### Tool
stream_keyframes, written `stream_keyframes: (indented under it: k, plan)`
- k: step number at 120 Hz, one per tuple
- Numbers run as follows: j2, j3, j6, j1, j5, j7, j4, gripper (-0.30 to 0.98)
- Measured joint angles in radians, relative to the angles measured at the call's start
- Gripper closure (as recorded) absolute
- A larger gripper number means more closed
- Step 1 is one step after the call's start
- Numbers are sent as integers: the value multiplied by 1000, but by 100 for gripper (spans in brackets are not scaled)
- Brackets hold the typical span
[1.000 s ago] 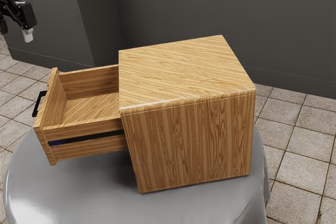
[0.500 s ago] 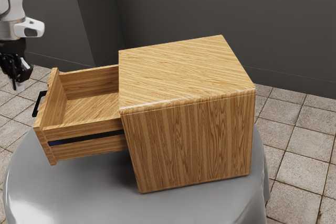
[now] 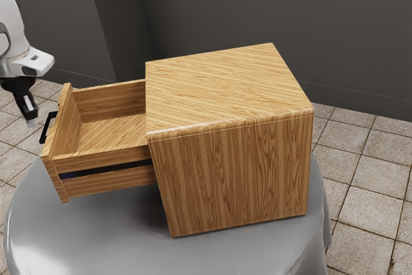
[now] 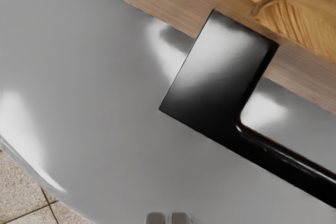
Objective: Push the drawer handle with one arm to close the drawer
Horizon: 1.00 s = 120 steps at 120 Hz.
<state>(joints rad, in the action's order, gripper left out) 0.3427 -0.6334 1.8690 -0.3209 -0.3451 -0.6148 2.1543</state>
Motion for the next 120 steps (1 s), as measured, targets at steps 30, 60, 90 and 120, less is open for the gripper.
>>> stream_keyframes:
  k: [30, 60, 90, 120]
  plan:
    - [4, -30, 168, -5, -1, -189, 77, 78]
    - [78, -24, 227, 8, -2, -321, 139, 78]
    - [110, -14, 229, 7, -2, -408, 170, 79]
    - [160, 39, 226, 61, -2, -462, 221, 79]
